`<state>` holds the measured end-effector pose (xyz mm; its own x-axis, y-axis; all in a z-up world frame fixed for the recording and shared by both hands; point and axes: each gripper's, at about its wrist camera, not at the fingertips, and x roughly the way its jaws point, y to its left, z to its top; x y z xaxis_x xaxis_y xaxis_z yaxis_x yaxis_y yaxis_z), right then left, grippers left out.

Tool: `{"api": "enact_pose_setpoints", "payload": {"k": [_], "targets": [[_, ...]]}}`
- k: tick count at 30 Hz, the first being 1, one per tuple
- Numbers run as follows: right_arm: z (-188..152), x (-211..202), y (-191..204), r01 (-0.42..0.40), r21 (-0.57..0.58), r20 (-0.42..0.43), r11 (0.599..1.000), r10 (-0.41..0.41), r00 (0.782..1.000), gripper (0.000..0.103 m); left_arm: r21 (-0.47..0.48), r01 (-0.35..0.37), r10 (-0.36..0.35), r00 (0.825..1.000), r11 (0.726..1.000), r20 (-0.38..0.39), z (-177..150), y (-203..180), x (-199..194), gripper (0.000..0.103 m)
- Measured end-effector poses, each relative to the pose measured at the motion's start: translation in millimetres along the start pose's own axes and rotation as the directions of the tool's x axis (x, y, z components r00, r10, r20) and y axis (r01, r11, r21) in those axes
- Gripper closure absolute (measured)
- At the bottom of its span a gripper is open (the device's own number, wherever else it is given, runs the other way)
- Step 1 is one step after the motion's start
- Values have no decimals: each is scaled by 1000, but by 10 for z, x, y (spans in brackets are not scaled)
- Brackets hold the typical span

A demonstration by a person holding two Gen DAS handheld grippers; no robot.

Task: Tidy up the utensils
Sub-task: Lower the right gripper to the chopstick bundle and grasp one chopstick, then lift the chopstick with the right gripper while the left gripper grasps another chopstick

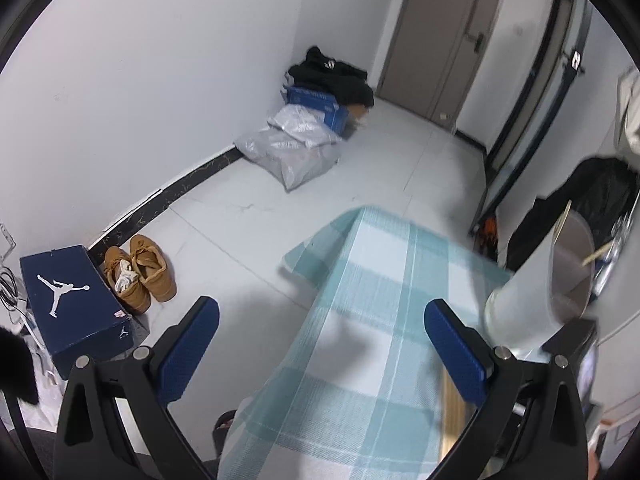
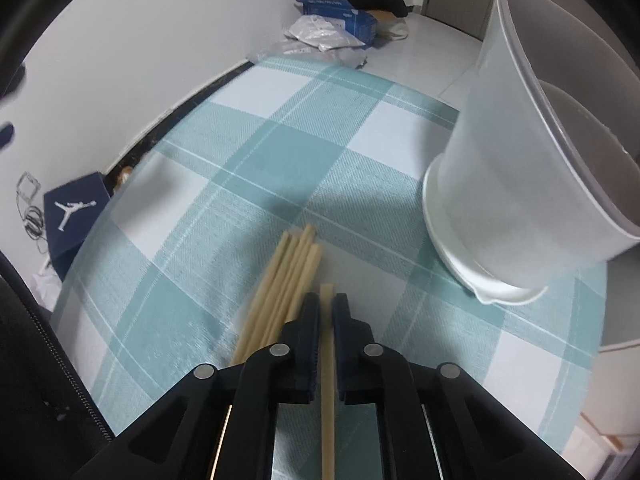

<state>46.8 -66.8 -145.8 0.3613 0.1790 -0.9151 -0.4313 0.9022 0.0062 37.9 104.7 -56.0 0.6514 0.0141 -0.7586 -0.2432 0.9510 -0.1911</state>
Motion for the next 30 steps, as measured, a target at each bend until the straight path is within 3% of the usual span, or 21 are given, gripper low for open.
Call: {"api": "enact_pose_setpoints", "payload": {"k": [4, 8, 12, 19, 21, 24, 30], "targets": [[-19, -127, -67, -47, 59, 68, 997, 43, 997, 97, 45, 79, -73, 989, 996, -126, -140, -131, 176, 2], [-85, -473, -313, -94, 163, 188, 982, 62, 980, 97, 178, 101, -61, 974, 979, -219, -372, -466, 318, 2], [-225, -798, -665, -204, 304, 315, 931, 104, 943, 97, 286, 122, -29, 951, 950, -308, -590, -720, 478, 2], [-430, -910, -1197, -395, 481, 425, 783, 186, 886, 97, 334, 96, 38, 927, 938, -374, -726, -797, 636, 2], [-496, -930, -1286, -406, 501, 437, 764, 182, 881, 97, 323, 85, 51, 919, 943, -391, -725, -761, 658, 2], [-668, -1023, -1462, -435, 538, 463, 722, 178, 868, 97, 317, 59, 69, 923, 947, -377, -680, -750, 668, 2], [-810, -1172, -1551, -361, 564, 489, 743, 53, 871, 97, 292, 51, 71, 917, 955, -393, -647, -761, 693, 2]]}}
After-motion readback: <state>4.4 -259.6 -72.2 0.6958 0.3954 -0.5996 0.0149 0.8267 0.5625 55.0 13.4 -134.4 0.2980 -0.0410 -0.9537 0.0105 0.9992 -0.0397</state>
